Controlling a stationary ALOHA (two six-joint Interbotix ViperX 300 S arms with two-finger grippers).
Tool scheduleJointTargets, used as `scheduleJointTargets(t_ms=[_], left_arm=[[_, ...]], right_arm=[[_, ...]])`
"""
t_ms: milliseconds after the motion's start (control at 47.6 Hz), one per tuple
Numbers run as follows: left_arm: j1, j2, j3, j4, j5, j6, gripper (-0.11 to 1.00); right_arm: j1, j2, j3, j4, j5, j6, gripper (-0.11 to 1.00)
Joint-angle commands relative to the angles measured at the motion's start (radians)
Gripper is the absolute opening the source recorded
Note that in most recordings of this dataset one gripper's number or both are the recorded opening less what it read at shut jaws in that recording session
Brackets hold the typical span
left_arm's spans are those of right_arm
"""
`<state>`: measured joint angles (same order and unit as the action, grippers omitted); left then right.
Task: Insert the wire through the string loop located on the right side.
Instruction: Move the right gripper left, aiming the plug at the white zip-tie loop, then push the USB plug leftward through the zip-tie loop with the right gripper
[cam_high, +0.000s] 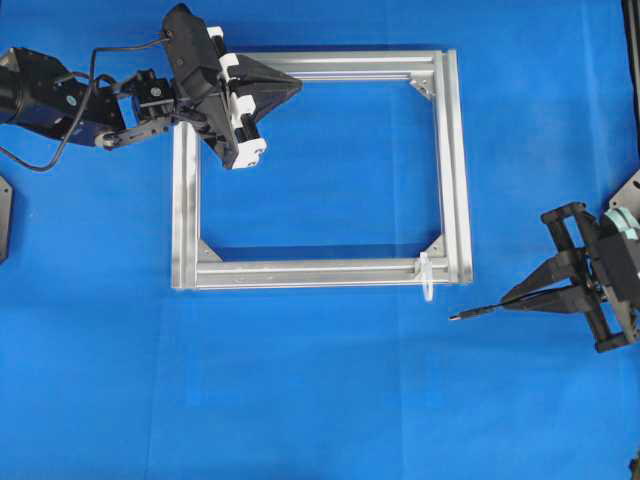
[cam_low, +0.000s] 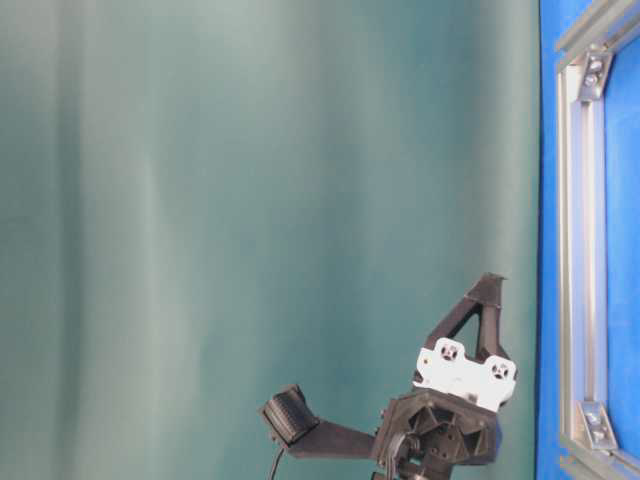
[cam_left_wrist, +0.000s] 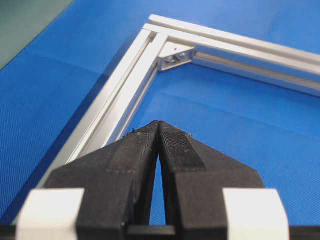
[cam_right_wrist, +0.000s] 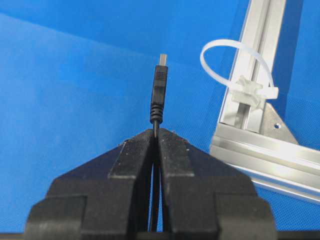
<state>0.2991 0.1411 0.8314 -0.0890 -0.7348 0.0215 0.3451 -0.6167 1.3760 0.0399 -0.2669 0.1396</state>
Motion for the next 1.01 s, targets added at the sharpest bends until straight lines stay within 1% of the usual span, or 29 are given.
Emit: scheduleJointTargets(t_ms=[0,189,315,987], left_arm=[[0.002,-0.029,-0.017,0.003,-0.008,0.0,0.0],[0.002,-0.029,-0.017,0.003,-0.008,0.0,0.0],[0.002,-0.029,-0.017,0.003,-0.009,0.0,0.0],[0.003,-0.028,-0.017,0.003,-0.011,0.0,0.0]], right_arm=[[-0.026,0.005,-0.011,0.002,-0.026,-0.003,-0.03],[-0.103,0.012,-0.009,-0.002,-0.034,-0.009,-0.03],[-0.132,0.025,-0.011,-0.003,-0.034,-0.009,-0.03],[-0.143,0.044,-0.014,-0.003,-0.044,-0.009,-0.03]])
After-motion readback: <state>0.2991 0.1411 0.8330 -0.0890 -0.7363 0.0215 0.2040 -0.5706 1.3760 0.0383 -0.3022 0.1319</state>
